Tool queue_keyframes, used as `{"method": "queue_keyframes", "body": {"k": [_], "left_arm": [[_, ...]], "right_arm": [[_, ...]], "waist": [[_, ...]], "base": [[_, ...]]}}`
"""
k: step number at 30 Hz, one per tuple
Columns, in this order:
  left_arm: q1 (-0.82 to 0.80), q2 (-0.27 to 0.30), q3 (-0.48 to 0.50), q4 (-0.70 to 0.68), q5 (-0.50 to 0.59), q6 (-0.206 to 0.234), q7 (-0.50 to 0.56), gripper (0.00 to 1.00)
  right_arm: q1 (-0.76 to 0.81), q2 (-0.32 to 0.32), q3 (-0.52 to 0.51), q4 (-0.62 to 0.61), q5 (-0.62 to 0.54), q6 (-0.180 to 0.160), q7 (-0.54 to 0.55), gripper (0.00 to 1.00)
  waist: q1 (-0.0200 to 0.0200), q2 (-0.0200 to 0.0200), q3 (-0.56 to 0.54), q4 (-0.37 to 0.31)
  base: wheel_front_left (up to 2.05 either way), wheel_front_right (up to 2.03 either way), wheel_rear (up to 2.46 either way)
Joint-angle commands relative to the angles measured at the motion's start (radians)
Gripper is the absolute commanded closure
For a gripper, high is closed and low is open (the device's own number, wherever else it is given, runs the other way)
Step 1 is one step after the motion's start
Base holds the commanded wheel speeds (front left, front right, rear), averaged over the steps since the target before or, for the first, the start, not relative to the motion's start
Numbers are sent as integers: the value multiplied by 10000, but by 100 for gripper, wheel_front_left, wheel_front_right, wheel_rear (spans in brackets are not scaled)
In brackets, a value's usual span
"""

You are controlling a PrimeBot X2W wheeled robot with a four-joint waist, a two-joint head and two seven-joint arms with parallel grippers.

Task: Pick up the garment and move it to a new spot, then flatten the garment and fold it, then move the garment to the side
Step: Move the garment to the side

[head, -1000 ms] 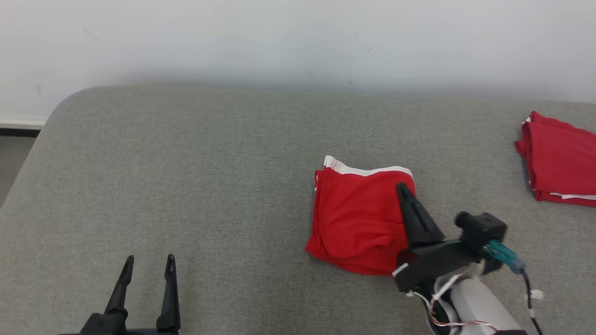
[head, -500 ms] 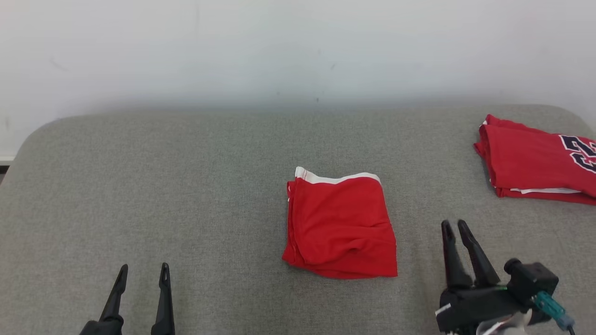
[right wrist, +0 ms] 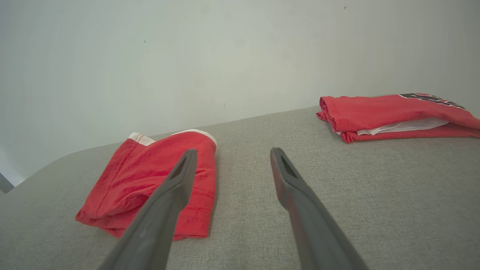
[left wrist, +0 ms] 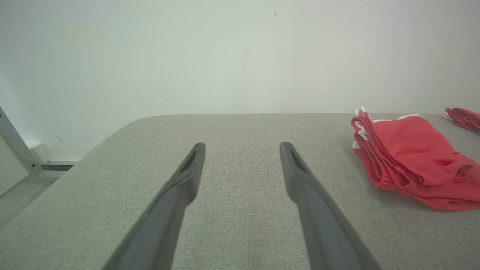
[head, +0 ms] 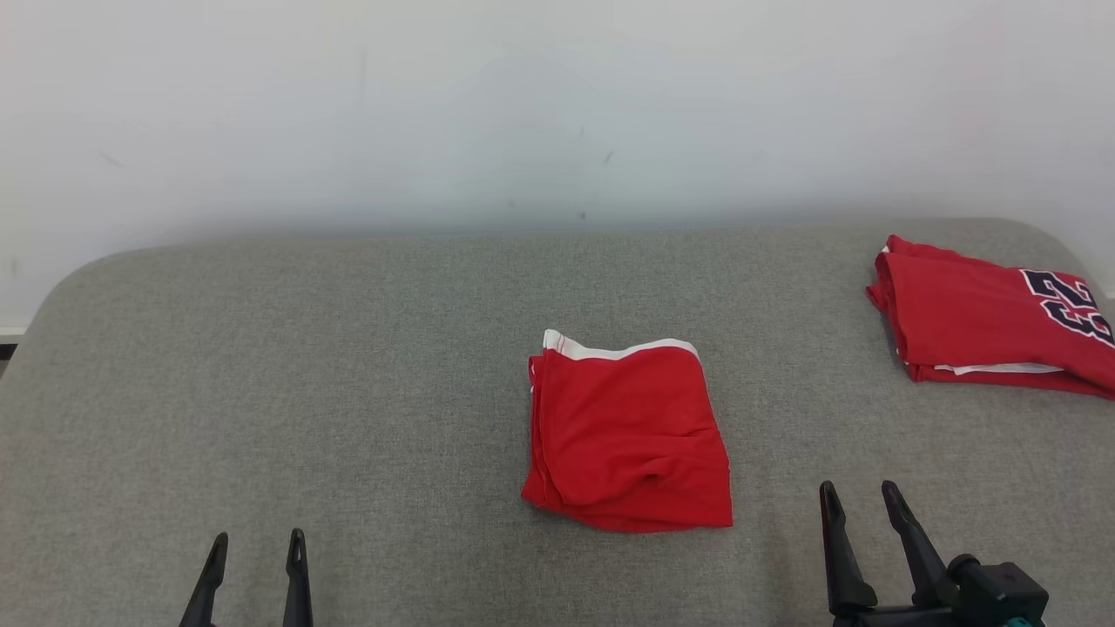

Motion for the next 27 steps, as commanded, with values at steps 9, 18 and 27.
{"method": "queue_keyframes", "body": {"k": [9,18,27], "left_arm": [[275,-10,131,-44,135,42,-27,0],[242,27,119,-19,324,34,-27,0],[213,47,133,-38,410,86,-27,0]], "right_arm": [[118,56,-48,-47,-343,-30,-41,0],[56,76,-14,131,-394,-30,-41,0],[-54,80,50,353,-518,-30,-41,0]], "waist": [[1,0,-113,80],[1,0,-134,128],[1,0,-125,112]], "base": [[0,0,0],[0,0,0],[0,0,0]]}}
